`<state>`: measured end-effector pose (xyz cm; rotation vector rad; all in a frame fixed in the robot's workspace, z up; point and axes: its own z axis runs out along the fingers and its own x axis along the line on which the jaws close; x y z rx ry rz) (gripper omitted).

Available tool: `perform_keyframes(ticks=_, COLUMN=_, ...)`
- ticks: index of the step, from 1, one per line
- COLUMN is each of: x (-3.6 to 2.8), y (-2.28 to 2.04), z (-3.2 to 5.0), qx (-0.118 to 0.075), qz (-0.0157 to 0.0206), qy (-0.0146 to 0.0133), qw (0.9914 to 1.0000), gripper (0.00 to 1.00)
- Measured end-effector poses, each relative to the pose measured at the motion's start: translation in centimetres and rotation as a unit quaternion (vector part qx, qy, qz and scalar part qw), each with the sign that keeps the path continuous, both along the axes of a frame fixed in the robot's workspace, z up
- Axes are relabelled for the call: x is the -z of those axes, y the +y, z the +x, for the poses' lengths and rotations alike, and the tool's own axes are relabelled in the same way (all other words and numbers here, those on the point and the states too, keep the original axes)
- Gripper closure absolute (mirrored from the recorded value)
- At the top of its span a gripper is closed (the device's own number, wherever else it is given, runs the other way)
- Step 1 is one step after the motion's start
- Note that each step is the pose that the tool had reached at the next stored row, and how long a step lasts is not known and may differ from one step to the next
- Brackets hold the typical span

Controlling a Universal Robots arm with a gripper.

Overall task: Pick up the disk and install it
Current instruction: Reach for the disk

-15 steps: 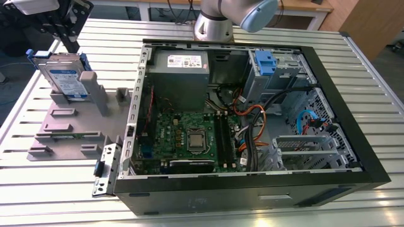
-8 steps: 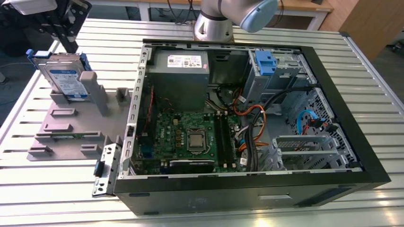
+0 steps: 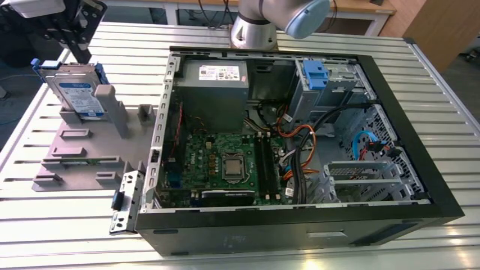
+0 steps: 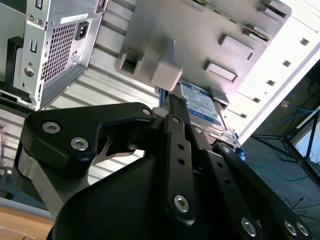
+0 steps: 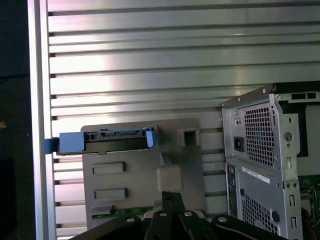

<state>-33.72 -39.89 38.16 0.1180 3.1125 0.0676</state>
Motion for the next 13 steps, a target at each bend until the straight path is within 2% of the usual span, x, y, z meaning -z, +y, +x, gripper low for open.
perform_keyframes(ticks=13, x=0.06, y=0.0, z=-0.46, qx=0.0, qz=-0.0001, qy=0.0, qw=1.0, gripper=0.9)
